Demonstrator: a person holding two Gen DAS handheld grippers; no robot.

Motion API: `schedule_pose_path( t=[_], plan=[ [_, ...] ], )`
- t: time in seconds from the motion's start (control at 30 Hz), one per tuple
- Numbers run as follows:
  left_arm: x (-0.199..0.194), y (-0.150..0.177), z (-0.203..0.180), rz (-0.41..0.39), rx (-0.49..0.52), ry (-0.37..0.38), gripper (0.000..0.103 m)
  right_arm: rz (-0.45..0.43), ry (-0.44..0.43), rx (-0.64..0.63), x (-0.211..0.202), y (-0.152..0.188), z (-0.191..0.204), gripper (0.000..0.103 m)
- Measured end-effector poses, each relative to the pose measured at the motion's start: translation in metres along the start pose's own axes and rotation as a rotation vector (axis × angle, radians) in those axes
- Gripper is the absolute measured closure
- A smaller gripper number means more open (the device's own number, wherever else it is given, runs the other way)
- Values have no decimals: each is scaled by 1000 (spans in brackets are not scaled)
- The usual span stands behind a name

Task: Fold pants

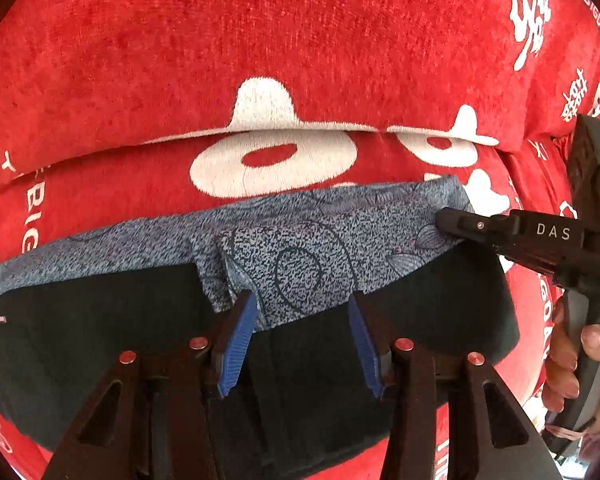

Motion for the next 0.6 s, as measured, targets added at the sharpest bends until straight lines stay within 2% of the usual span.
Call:
schedule_pose_path(
  t=[0.07, 0.17, 0.33, 0.4, 0.43, 0.47, 0.5, 0.53, 0.57, 0.6],
  plan=[
    [-7, 5, 8, -2, -31, -18, 53, 52, -26, -29, 8, 9, 12, 95],
    [-13, 14, 25, 1, -102, 10, 53, 75, -4, -107, 15, 24, 28, 95],
    [-23, 29, 46, -10, -107, -59, 53, 117, -94, -133, 23, 41, 63, 95],
    [-31, 34, 54, -21, -97, -105, 53, 97, -100, -196, 22, 44, 86, 93],
    [-34, 36, 58, -26, -94, -134, 53, 82, -74, -238, 22, 44, 97, 93],
    [-37, 39, 62, -31, -97, -153, 53, 70, -41, -277, 22, 44, 106, 87],
    [-40, 41, 66, -34, -104, -163, 53, 62, 8, -328, 22, 45, 117, 63],
    [-43, 43, 70, -35, -113, -171, 53, 57, 31, -356, 24, 46, 125, 49],
    [-46, 46, 75, -36, -125, -175, 53, 50, 45, -382, 24, 49, 133, 41],
    [-49, 48, 81, -40, -135, -178, 53, 61, 66, -418, 27, 53, 143, 41]
  ],
)
Point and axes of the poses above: each gripper's, at about its wrist camera, not at the fingertips, and x roughly the way its jaws point, z to its left, y to its underside, the point moved 7 cm from there along x, roughly the way its jaws point, and after that the axes turned 7 degrees about y, right-handed, at the moved point
